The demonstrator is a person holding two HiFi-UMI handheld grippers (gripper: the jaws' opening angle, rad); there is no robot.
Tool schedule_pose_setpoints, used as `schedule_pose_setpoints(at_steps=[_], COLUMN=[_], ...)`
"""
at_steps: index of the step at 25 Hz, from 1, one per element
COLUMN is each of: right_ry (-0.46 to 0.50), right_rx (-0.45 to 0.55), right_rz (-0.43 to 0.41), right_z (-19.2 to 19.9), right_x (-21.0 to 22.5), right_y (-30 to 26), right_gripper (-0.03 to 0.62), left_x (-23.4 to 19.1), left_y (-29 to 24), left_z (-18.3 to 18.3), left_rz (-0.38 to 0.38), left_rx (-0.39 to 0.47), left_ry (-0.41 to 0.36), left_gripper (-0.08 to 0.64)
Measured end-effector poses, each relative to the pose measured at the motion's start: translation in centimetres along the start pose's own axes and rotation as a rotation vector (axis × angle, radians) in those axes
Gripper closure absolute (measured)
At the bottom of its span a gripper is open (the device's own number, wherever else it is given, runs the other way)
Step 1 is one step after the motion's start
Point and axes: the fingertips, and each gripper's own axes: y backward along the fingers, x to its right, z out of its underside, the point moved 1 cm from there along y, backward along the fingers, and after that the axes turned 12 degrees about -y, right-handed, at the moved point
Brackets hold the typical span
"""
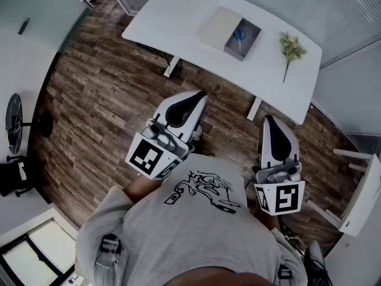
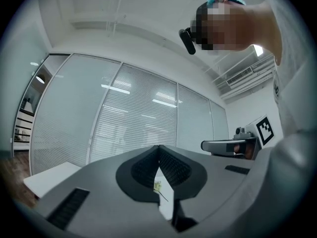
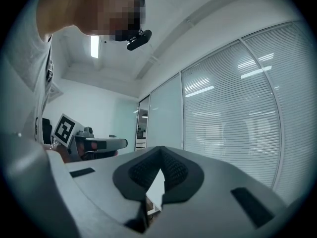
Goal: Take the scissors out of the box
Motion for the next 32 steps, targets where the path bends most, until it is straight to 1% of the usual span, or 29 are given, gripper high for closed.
schedule_pose_setpoints(at_steps=[10, 14, 20, 25, 32], right_ry=[-0.008, -0.006, -0.005, -0.013, -0.016], right_rx=[-0.021, -0.024, -0.018, -0.011, -0.022], right_rz=[0.006, 0.014, 0.023, 0.040, 0.058], right_z=[0.1, 0.1, 0.3, 0.7, 1.0], right_x=[0.9, 1.4, 1.5, 2.0, 3.5], right_y=[-8.4, -11.3, -15.2, -17.2, -18.2], right_gripper=[0.588, 0.588, 0.588, 0.588, 0.588], left_x=[-7.6, -10.1, -13.8, -15.4, -15.8], left_y=[-2.9, -4.2, -5.5, -6.4, -8.1], left_z=[1.3, 1.6, 2.1, 3.0, 3.6], left_rz=[0.003, 0.020, 0.036, 0.068, 0.086], left_rx=[-0.002, 0.019, 0.036, 0.016, 0.005], left_ry=[0.002, 0.017, 0.020, 0.010, 0.009], left_gripper=[0.538, 0.538, 0.538, 0.538, 0.538])
